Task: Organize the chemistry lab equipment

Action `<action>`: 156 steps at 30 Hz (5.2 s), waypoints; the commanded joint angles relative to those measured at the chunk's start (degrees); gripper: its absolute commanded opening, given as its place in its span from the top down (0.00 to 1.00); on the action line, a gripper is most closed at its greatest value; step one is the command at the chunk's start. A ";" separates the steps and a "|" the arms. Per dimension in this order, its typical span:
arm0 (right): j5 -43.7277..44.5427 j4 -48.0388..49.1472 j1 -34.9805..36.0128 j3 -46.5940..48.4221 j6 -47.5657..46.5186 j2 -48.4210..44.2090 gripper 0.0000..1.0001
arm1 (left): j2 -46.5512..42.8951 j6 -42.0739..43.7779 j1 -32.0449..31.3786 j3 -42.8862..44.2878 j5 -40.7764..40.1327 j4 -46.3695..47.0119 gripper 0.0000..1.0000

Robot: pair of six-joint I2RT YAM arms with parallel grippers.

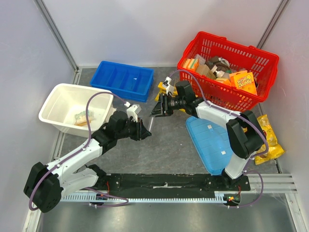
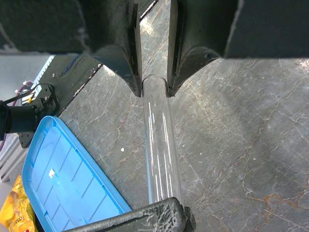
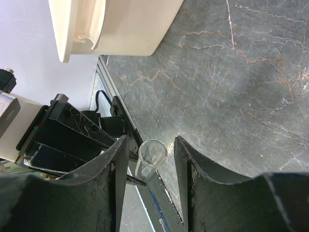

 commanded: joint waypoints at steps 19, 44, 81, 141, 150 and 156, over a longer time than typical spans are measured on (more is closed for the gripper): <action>-0.73 1.11 0.03 1.04 -0.16 -1.35 0.69 | 0.28 1.34 -0.11 2.18 -4.59 -0.98 0.54; 43.11 -0.39 -2.35 26.97 -29.68 4.62 0.69 | -14.57 14.43 -0.20 15.81 -15.40 -20.85 0.22; 53.06 -0.64 -1.73 33.57 -43.58 18.60 0.68 | -17.92 15.49 -0.11 13.61 -17.43 -19.53 0.21; 49.72 -13.01 1.25 26.28 -34.80 -4.23 0.32 | -20.11 16.11 -0.20 13.26 -20.94 -19.71 0.21; 57.46 -26.74 1.35 1.25 -23.28 -24.45 0.42 | -23.97 16.19 -0.11 13.00 -22.44 -20.15 0.22; 56.05 -31.05 1.43 -9.93 -19.24 -26.58 0.47 | -27.67 16.02 -0.11 12.47 -24.81 -20.06 0.23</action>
